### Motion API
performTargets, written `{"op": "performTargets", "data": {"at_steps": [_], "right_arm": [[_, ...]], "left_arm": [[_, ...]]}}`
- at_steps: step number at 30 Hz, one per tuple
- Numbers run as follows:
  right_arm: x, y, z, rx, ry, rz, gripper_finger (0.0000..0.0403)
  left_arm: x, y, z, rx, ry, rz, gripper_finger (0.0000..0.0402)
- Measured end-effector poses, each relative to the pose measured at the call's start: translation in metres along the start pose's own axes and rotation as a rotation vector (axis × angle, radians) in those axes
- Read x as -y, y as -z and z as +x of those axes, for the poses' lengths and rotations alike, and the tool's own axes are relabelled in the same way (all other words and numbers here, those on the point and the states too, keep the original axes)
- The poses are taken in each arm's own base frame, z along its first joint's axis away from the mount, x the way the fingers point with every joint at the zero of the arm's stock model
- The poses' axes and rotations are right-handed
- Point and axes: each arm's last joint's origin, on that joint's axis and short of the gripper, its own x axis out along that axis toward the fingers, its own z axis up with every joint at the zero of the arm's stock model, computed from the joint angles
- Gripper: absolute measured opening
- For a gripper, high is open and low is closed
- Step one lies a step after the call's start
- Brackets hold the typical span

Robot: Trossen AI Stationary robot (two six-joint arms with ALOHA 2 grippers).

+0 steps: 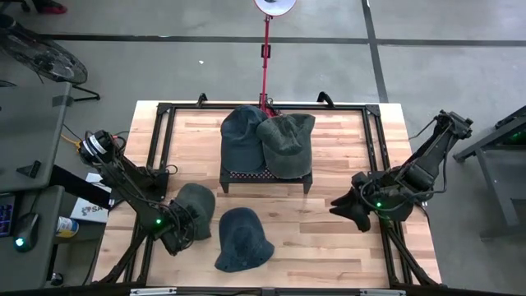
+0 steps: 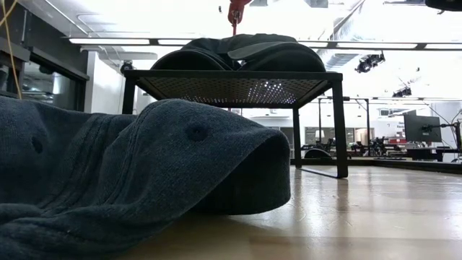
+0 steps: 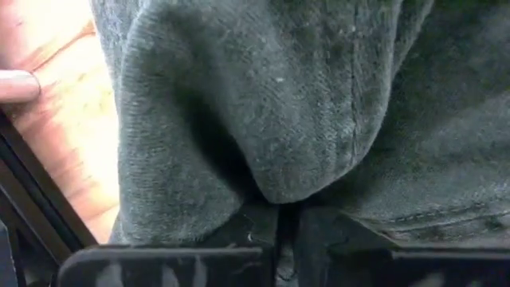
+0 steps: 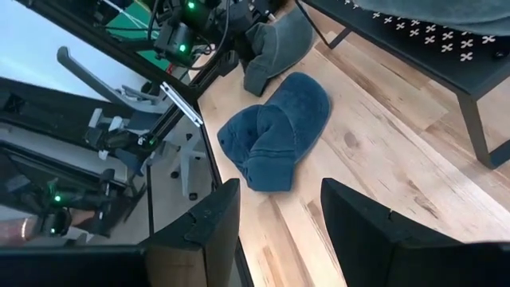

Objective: Pick & Place hat
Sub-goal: Stack the gray cap on top of the gray cap on the shelf

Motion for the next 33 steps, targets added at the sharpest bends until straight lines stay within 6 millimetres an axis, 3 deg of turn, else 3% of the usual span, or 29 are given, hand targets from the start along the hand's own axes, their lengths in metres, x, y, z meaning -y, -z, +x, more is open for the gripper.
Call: {"op": "performTargets", "data": {"at_steps": [7,13,19,25,33], "right_arm": [[0.0,0.0,0.0,-0.011,-0.001,-0.006,0.0169],[0.0,0.001,0.0,-0.038,-0.01,-0.066,0.0169],[-0.001,0.003,0.0,-0.108,-0.036,-0.102,0.0169],[-0.001,0.005,-0.001,-0.163,-0.061,-0.153,0.0169],[-0.002,0.007,-0.001,-0.216,-0.093,-0.242,0.0169]], "left_arm": [[0.007,0.002,-0.005,-0.008,0.031,0.143,0.0007],[0.025,0.008,-0.032,-0.056,0.054,0.295,0.0003],[0.038,0.009,-0.08,-0.079,0.046,0.353,0.0002],[0.054,0.008,-0.144,-0.054,0.171,0.464,0.0001],[0.053,-0.005,-0.222,0.036,0.31,0.491,0.0]]}}
